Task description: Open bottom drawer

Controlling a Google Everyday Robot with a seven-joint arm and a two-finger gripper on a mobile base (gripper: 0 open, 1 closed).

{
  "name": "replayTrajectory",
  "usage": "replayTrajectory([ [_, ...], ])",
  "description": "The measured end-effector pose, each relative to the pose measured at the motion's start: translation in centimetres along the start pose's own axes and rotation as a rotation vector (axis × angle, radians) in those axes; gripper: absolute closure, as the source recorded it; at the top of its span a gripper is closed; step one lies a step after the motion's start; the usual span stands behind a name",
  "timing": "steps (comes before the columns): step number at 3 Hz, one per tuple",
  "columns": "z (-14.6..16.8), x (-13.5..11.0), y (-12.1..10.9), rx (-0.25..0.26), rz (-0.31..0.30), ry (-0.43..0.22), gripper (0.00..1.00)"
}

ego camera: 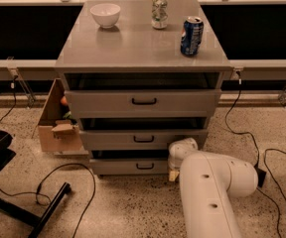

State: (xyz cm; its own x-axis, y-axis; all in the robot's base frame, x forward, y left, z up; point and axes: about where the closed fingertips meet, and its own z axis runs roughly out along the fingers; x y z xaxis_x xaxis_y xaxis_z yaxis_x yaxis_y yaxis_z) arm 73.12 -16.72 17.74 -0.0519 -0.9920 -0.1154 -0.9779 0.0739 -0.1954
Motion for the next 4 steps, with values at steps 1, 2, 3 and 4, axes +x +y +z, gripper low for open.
replayTrajectory([
  [1,-0.7,0.9,0.8,-0.022,0.004,0.009,0.48],
  [2,-2.8,3.2,2.3,-0.041,0.014,0.065,0.72],
  [3,-3.7,6.0,4.8,-0.061,0.104,0.13,0.61],
  [4,-3.7,5.9,5.0,-0.061,0.108,0.13,0.38],
])
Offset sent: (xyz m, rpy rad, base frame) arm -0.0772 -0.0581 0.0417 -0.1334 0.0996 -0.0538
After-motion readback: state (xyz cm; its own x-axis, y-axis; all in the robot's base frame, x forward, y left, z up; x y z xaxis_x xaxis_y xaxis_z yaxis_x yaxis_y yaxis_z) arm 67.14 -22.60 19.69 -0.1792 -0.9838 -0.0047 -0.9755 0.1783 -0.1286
